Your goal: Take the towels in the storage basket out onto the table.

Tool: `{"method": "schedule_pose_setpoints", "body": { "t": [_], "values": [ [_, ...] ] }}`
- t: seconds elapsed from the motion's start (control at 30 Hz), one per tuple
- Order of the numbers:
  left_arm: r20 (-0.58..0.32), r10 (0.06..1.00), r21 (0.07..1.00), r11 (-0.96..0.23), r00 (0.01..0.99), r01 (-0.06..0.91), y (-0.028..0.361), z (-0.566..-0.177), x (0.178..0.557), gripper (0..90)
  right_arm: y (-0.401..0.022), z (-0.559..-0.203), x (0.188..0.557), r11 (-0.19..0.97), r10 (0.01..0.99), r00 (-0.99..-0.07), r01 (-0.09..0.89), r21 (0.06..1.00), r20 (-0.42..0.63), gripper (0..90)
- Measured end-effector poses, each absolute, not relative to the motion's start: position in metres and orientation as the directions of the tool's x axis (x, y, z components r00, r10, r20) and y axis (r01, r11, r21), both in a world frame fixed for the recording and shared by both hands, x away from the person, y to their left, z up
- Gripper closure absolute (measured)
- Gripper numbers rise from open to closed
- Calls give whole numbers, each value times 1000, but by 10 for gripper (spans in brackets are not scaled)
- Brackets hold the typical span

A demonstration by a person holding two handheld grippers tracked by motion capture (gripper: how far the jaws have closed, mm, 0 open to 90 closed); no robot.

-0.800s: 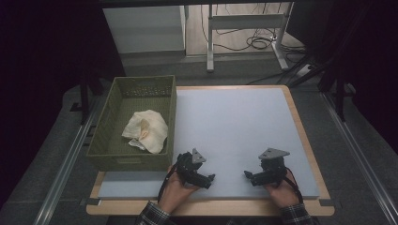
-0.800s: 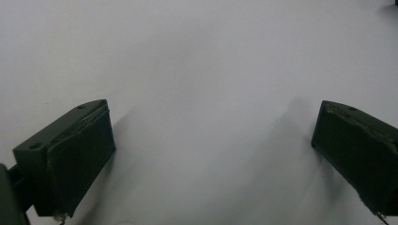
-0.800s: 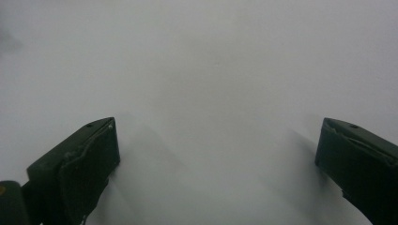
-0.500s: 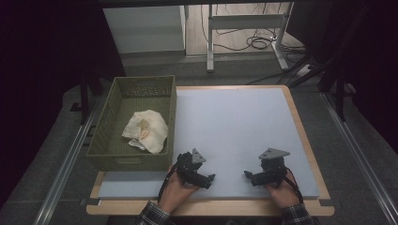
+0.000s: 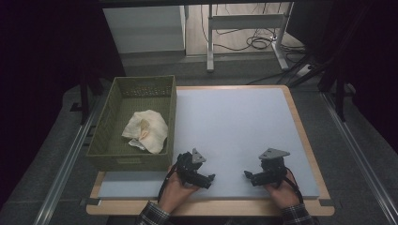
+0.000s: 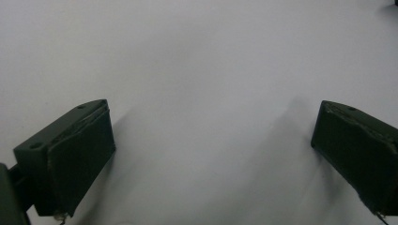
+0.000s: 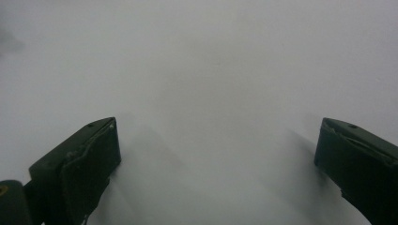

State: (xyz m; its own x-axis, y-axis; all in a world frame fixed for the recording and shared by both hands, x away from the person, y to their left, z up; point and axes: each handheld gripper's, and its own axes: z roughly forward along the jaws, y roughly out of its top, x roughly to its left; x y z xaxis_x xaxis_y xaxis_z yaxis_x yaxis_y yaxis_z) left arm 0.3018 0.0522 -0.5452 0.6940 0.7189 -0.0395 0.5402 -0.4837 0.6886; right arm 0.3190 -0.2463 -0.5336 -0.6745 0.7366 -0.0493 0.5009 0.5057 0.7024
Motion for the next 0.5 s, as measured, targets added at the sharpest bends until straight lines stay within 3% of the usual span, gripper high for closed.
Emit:
{"method": "schedule_pose_setpoints", "body": {
  "t": [0.5],
  "values": [
    [-38,710,686,-493,703,535,52,-544,302,1,-246,-533,319,507,736,-675,500,702,-52,7]
  ]
}}
